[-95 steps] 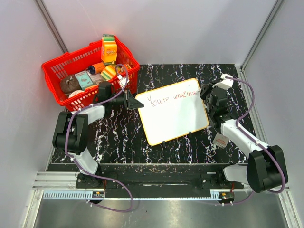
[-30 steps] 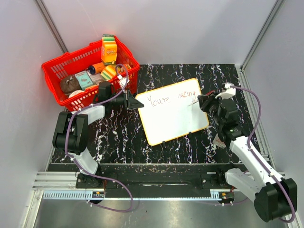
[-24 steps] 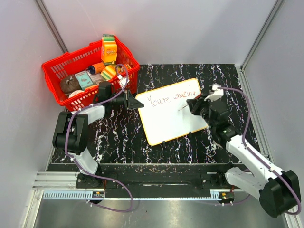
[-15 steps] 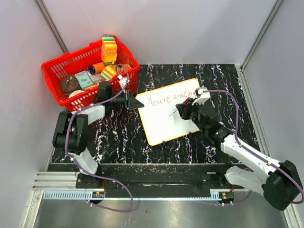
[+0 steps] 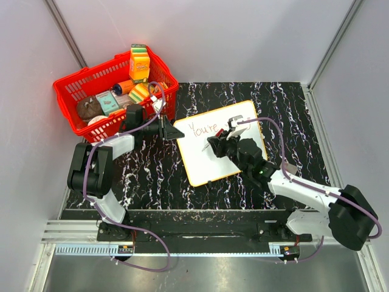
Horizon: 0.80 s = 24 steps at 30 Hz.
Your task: Write a sentence on the whiteboard
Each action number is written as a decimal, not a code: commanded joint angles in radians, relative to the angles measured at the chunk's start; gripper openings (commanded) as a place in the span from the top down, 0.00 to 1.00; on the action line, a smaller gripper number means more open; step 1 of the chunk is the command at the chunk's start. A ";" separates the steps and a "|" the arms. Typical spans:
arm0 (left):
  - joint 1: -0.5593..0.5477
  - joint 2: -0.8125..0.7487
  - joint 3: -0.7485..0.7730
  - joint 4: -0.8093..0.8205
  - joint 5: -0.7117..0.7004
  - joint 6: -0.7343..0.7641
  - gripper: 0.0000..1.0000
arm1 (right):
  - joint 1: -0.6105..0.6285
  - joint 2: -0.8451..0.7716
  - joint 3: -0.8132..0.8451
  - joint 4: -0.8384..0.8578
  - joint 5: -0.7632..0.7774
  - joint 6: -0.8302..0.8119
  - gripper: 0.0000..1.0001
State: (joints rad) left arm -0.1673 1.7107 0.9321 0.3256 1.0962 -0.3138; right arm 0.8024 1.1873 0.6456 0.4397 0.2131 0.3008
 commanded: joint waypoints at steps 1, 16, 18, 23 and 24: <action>-0.055 0.044 -0.030 -0.069 -0.073 0.211 1.00 | 0.024 0.038 0.058 0.096 0.034 -0.037 1.00; -0.055 0.046 -0.030 -0.068 -0.068 0.209 1.00 | 0.058 0.130 0.074 0.134 0.049 -0.025 1.00; -0.058 0.046 -0.032 -0.068 -0.068 0.209 1.00 | 0.058 0.138 0.071 0.137 0.054 -0.022 1.00; -0.057 0.046 -0.029 -0.066 -0.067 0.209 1.00 | 0.060 0.149 0.065 0.137 0.075 -0.022 1.00; -0.057 0.046 -0.029 -0.066 -0.065 0.209 1.00 | 0.058 0.147 0.065 0.136 0.084 -0.022 1.00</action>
State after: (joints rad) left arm -0.1684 1.7107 0.9340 0.3222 1.0966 -0.3134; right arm 0.8509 1.3312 0.6746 0.5125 0.2386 0.2844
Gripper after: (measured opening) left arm 0.210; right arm 0.181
